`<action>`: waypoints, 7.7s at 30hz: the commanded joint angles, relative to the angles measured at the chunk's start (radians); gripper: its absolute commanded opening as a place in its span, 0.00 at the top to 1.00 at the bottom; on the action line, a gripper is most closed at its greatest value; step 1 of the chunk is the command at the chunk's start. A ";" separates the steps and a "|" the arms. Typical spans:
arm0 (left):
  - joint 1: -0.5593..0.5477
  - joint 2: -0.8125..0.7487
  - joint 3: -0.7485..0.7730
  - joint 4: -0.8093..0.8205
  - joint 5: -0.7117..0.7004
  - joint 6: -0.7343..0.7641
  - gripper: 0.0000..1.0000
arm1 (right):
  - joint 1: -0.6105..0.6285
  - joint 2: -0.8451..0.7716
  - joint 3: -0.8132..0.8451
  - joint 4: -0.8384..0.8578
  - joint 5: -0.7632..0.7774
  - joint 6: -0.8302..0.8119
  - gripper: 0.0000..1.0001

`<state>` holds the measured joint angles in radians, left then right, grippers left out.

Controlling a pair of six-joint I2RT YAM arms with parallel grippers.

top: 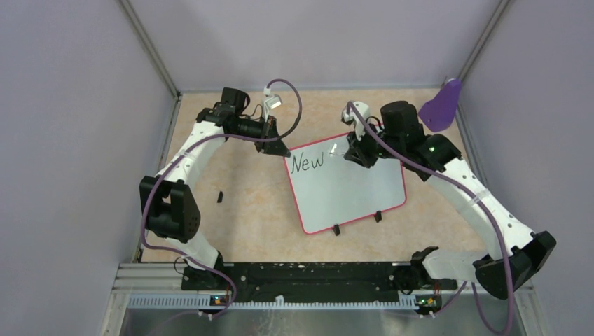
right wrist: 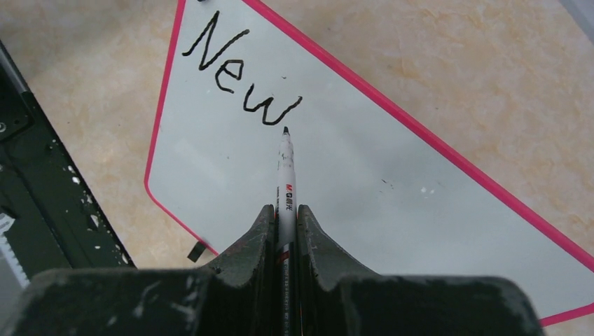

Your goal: Write a sentence on the whiteboard

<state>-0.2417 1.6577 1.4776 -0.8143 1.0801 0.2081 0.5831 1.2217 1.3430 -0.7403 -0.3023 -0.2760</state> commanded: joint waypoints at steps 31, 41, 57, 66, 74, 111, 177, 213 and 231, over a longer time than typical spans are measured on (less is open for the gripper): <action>-0.011 -0.027 -0.013 -0.012 0.003 0.017 1.00 | -0.002 0.011 -0.049 0.086 0.118 0.038 1.00; -0.011 -0.026 -0.009 -0.012 0.004 0.017 1.00 | 0.004 0.038 -0.037 0.096 0.141 0.040 1.00; -0.011 -0.027 -0.010 -0.014 0.003 0.021 1.00 | 0.062 0.065 -0.034 0.099 0.155 0.031 1.00; -0.011 -0.026 -0.011 -0.014 0.004 0.022 1.00 | 0.064 0.034 -0.078 0.070 0.165 0.021 1.00; -0.011 -0.025 -0.011 -0.014 0.004 0.021 1.00 | 0.064 0.010 -0.094 0.040 0.165 0.009 1.00; -0.013 -0.025 -0.014 -0.016 0.000 0.022 1.00 | 0.005 0.058 0.022 0.066 0.229 -0.009 1.00; -0.013 -0.019 -0.011 -0.019 -0.002 0.023 1.00 | 0.032 0.054 0.000 0.053 0.216 -0.005 1.00; -0.016 -0.016 -0.013 -0.020 -0.005 0.026 1.00 | -0.025 -0.030 -0.088 -0.008 0.154 -0.016 1.00; -0.018 -0.023 -0.013 -0.022 -0.016 0.037 1.00 | -0.187 -0.036 0.017 -0.047 -0.127 -0.010 1.00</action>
<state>-0.2420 1.6577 1.4750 -0.8158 1.0798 0.2157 0.4393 1.2106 1.3125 -0.7868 -0.3157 -0.2840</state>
